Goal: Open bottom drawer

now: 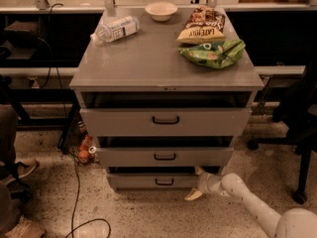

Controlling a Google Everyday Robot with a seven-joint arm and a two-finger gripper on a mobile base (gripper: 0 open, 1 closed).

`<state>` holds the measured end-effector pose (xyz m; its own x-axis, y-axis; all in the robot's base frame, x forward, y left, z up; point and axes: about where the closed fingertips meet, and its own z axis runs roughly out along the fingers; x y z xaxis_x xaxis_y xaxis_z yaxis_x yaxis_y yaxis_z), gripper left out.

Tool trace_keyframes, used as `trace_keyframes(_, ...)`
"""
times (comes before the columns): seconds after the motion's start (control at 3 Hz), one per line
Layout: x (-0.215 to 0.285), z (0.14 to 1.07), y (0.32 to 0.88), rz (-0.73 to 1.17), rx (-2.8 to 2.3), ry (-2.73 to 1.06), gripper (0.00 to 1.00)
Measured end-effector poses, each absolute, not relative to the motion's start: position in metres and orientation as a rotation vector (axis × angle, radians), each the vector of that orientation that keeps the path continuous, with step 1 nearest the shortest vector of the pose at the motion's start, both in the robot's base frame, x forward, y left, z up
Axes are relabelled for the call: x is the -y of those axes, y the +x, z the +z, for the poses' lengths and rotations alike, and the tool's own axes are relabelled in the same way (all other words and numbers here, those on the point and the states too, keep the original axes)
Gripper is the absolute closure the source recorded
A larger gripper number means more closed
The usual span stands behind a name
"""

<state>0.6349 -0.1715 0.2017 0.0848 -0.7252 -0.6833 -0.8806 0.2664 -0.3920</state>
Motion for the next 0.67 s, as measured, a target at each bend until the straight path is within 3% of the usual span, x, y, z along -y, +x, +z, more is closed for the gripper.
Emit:
trace_keyframes(0.33, 0.1744, 0.1841, 0.6468, 0.229, -1.695, -1.512, 0.16)
trace_keyframes(0.67, 0.1815, 0.1743, 0.6491, 0.238, -1.718, -1.525, 0.39)
